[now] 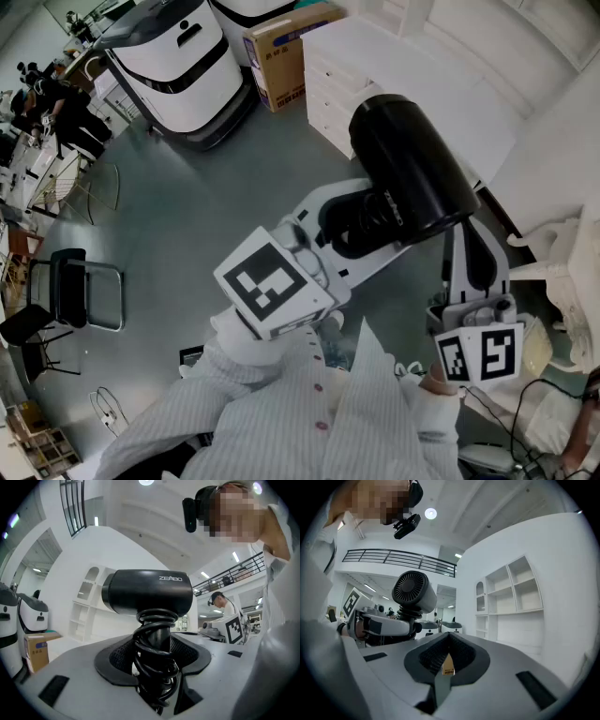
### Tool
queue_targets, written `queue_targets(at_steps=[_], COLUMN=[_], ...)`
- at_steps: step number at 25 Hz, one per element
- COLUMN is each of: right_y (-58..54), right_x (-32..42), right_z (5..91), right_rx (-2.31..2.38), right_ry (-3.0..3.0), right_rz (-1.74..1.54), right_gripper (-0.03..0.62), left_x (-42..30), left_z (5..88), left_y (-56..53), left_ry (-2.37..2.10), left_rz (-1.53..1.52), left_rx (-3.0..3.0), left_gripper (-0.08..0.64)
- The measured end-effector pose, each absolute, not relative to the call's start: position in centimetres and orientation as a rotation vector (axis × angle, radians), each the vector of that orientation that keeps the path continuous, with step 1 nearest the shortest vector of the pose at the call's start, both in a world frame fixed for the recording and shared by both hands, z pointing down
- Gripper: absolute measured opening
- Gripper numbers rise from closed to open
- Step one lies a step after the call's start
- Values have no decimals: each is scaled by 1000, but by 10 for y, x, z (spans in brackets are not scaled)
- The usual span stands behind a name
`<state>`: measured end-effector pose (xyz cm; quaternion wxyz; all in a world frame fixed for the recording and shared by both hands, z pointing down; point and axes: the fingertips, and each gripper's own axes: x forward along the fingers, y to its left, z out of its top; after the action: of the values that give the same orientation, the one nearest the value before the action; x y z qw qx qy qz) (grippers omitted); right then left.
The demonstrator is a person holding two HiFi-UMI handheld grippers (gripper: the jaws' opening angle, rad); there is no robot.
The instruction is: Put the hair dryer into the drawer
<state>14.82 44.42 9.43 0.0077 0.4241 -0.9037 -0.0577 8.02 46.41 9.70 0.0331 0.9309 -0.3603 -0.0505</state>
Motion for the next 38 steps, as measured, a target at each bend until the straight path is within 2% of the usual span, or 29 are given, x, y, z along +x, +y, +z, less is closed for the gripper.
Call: queue_targets(at_steps=[22,38], right_y=[460,391], right_x=[187,143], right_z=[105,112], right_rx=[1305,1272], right_ry=[-2830,-2825], right_rz=[-162,-147], right_gripper=[11,11], left_x=[109,69], left_z=[96,100], left_y=[480,408], left_ry=[-1172,-1182], left_rz=[-173,-170], left_rx=[2865,2863], left_gripper=[229,229])
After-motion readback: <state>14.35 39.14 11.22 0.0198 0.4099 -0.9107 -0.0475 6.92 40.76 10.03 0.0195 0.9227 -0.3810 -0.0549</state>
